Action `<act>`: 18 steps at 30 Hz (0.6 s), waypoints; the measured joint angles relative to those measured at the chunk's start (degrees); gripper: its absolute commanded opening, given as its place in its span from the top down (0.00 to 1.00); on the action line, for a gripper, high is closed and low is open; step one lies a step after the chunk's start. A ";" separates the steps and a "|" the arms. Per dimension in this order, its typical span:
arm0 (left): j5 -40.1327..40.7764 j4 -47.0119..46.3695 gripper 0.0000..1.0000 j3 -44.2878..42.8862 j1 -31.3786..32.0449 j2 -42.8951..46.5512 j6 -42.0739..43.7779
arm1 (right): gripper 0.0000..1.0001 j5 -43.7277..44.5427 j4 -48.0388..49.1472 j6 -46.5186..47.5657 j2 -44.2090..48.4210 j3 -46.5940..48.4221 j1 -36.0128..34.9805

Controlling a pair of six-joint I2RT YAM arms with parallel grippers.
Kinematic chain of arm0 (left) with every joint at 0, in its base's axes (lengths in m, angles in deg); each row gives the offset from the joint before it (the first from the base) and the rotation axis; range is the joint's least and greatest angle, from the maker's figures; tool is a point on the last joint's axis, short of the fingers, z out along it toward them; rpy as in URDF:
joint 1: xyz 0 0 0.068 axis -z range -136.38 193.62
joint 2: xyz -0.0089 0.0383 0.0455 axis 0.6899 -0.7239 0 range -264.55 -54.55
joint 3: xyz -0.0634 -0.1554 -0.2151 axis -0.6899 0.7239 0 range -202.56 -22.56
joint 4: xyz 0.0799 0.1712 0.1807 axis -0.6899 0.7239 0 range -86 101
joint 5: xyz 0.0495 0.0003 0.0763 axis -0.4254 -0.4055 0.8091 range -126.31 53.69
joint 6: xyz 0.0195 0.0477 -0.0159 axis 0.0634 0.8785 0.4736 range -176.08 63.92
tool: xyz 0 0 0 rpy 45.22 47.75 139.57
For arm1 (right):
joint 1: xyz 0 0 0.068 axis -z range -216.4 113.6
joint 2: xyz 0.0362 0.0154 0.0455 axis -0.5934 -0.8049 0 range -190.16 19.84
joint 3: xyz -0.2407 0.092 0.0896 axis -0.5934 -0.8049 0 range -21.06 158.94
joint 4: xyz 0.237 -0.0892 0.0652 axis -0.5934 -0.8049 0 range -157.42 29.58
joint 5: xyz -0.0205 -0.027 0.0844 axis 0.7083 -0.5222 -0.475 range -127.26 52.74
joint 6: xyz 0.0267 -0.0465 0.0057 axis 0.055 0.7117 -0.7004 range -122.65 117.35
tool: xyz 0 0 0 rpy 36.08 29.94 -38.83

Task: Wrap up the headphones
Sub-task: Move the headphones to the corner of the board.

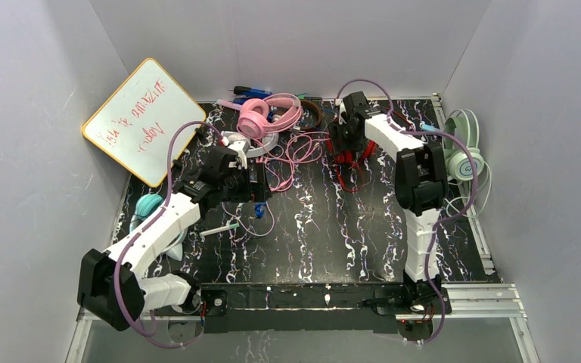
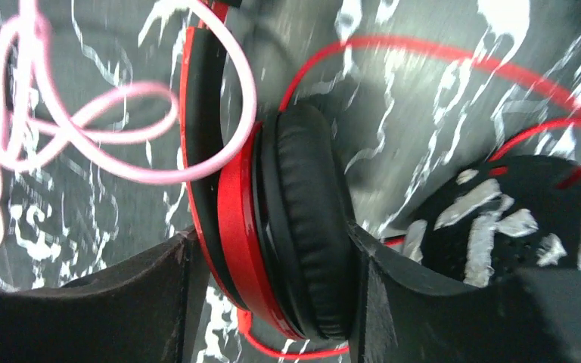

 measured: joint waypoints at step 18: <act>-1.97 3.10 0.06 0.00 0.52 5.99 -2.64 | 0.23 -6.12 -2.05 -12.31 43.43 -40.96 -13.68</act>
